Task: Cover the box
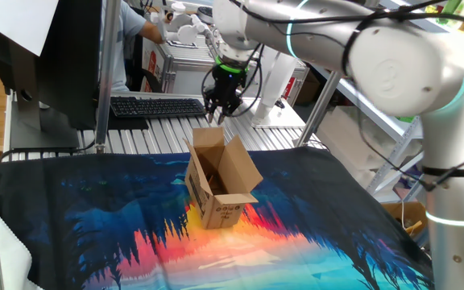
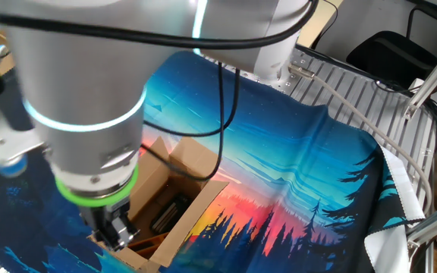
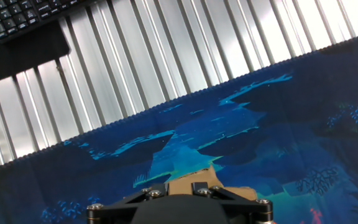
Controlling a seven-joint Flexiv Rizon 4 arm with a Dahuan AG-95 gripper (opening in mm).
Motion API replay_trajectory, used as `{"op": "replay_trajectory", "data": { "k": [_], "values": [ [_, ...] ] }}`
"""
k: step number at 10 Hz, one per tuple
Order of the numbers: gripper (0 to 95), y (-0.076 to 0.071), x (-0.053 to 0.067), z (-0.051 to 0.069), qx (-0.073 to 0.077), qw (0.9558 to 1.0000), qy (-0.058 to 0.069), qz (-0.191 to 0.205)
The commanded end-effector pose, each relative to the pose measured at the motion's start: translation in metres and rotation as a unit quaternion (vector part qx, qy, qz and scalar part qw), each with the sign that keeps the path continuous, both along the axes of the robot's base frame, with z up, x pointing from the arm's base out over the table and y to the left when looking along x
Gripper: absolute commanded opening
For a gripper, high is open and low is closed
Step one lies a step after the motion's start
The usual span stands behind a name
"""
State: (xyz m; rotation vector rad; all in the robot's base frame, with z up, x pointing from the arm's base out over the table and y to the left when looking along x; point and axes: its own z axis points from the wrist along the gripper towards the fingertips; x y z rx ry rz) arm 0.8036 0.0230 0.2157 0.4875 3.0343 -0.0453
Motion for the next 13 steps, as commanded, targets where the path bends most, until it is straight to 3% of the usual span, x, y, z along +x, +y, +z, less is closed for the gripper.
{"op": "replay_trajectory", "data": {
  "k": [1,13],
  "values": [
    [19.0,-0.0001,-0.0039,-0.0016,-0.001,1.0000,-0.007,0.001],
    [19.0,-0.0026,-0.0038,-0.0070,0.000,0.9999,-0.014,-0.008]
  ]
}}
